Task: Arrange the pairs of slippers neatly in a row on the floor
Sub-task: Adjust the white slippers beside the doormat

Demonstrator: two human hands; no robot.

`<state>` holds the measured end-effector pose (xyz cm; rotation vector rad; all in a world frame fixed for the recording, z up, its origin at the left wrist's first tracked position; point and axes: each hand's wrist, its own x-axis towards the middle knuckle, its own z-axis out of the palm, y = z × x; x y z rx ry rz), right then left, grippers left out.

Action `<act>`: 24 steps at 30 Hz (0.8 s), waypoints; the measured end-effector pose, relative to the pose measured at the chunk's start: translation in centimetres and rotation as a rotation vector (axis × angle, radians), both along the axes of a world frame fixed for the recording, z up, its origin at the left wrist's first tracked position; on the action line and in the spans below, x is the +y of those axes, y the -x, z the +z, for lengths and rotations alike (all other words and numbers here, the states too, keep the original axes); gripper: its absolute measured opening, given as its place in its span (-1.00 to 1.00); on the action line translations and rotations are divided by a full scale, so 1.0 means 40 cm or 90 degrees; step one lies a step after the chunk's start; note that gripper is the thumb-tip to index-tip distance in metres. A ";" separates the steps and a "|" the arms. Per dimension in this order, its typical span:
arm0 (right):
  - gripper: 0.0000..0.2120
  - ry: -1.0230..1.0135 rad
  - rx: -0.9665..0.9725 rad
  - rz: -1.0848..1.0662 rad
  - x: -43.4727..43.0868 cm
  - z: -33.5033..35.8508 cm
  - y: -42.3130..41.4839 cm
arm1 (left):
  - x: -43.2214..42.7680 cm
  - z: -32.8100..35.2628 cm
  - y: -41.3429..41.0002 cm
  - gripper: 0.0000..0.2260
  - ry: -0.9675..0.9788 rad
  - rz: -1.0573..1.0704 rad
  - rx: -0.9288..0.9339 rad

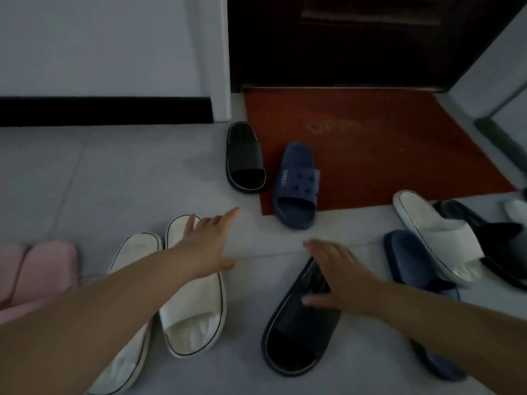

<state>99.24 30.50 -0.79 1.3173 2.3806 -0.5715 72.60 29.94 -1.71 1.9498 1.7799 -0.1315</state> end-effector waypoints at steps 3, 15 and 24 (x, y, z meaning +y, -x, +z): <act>0.01 -0.001 0.089 -0.037 0.133 0.010 0.027 | 0.078 -0.007 -0.077 -0.07 0.021 0.111 -0.072; -0.41 0.160 0.109 0.300 0.011 -0.138 -0.106 | 0.254 -0.009 -0.201 0.01 0.021 0.366 -0.143; -0.30 0.272 0.079 0.162 0.266 -0.115 -0.224 | 0.518 -0.072 -0.093 0.12 0.016 0.213 0.116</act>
